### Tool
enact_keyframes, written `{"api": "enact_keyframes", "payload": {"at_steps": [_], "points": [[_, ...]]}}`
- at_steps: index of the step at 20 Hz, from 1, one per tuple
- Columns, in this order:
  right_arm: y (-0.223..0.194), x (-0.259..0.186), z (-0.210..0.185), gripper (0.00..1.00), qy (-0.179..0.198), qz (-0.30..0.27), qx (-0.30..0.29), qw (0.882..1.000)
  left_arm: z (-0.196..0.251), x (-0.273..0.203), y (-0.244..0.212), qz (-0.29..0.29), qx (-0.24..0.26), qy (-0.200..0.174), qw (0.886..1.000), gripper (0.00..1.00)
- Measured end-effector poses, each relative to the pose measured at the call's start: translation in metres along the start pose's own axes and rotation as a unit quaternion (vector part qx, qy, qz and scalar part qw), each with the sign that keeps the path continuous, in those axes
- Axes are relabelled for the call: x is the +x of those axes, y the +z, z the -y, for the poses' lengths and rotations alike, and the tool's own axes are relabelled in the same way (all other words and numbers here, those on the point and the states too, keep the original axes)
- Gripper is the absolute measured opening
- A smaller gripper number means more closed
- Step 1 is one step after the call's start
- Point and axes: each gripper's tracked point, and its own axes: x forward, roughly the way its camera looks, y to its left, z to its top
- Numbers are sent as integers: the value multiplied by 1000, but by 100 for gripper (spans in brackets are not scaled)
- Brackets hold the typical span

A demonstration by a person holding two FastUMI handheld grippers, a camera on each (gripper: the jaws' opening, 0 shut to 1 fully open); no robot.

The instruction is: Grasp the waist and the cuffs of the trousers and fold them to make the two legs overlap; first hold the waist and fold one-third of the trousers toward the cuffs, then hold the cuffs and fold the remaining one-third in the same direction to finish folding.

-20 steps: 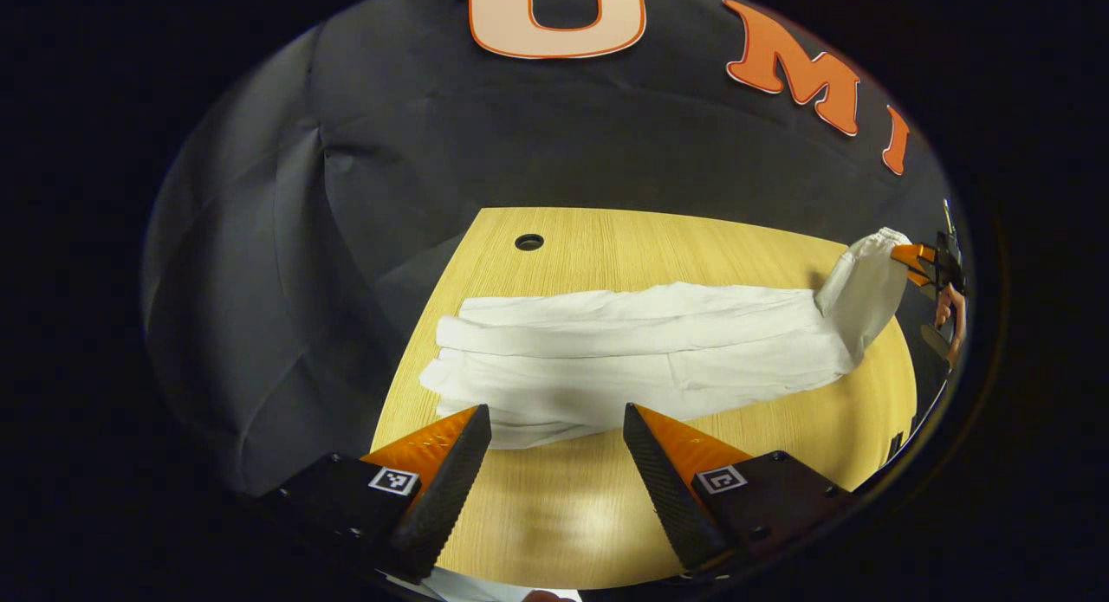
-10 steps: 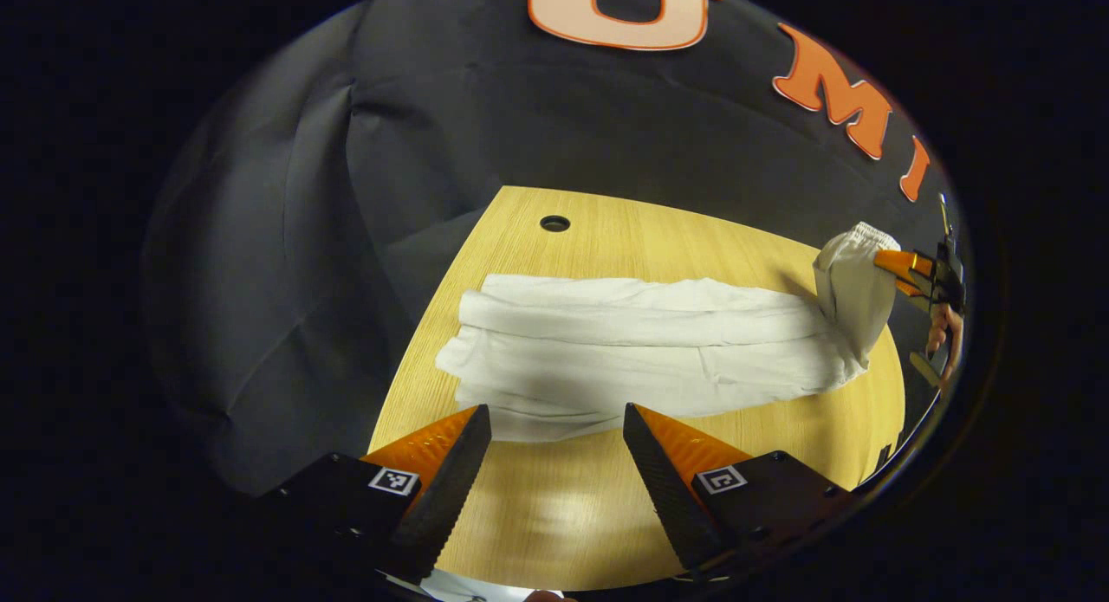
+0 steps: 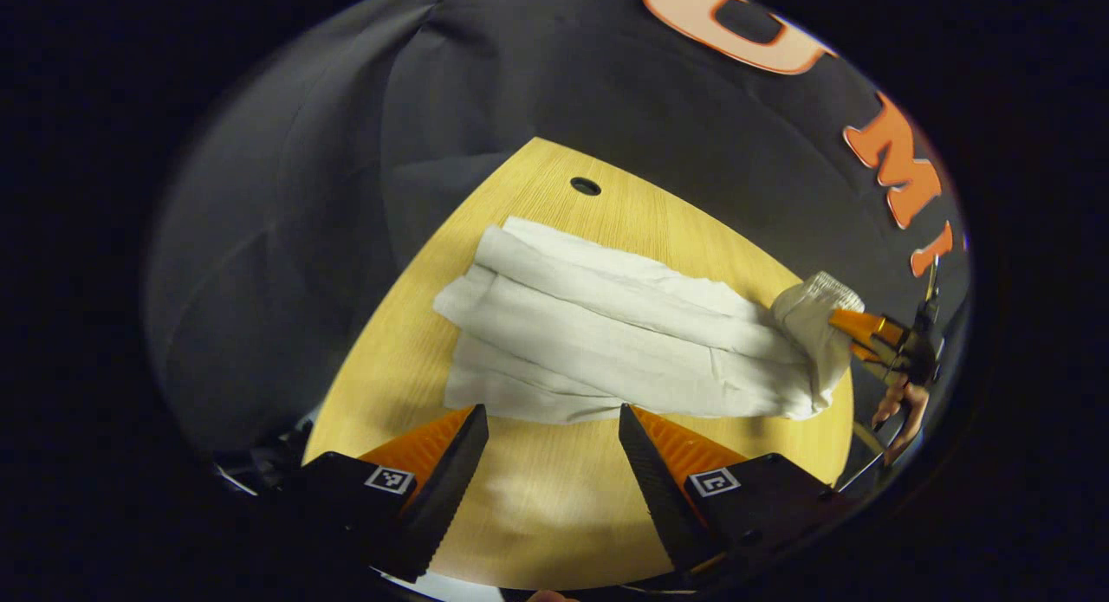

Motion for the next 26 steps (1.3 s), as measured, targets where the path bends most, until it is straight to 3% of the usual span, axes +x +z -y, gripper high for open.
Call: {"api": "enact_keyframes", "payload": {"at_steps": [1, 2, 4, 6, 10, 14, 21, 24, 26], "points": [[1, 9, 3, 14, 11, -16, 2, 1000, 8, 2, -8, -14, -26, -17, 999, 100], [0, 5, 10, 23, 21, -26, -2, 999, 14, 3, -13, -25, -48, -28, 998, 96], [-4, -4, 14, 43, 42, -43, -21, 998, 20, 8, -18, -37, -82, -41, 995, 99], [-4, 0, 16, 57, 71, -62, -41, 995, 20, 11, -19, -37, -115, -59, 991, 100], [14, 1, 39, 79, 57, -70, -74, 993, 33, 20, -15, -21, -187, -100, 977, 100], [19, -19, 48, 90, 50, -54, -80, 994, 29, 26, -19, -14, -265, -114, 957, 100], [56, -58, 86, 91, 32, -14, -61, 998, 15, 37, 17, 72, -365, -150, 916, 96], [71, -76, 103, 92, 23, 8, -53, 998, 13, 48, 33, 92, -372, -154, 910, 89], [77, -85, 113, 92, 15, 18, -45, 999, 15, 57, 48, 108, -360, -153, 914, 88]]}}
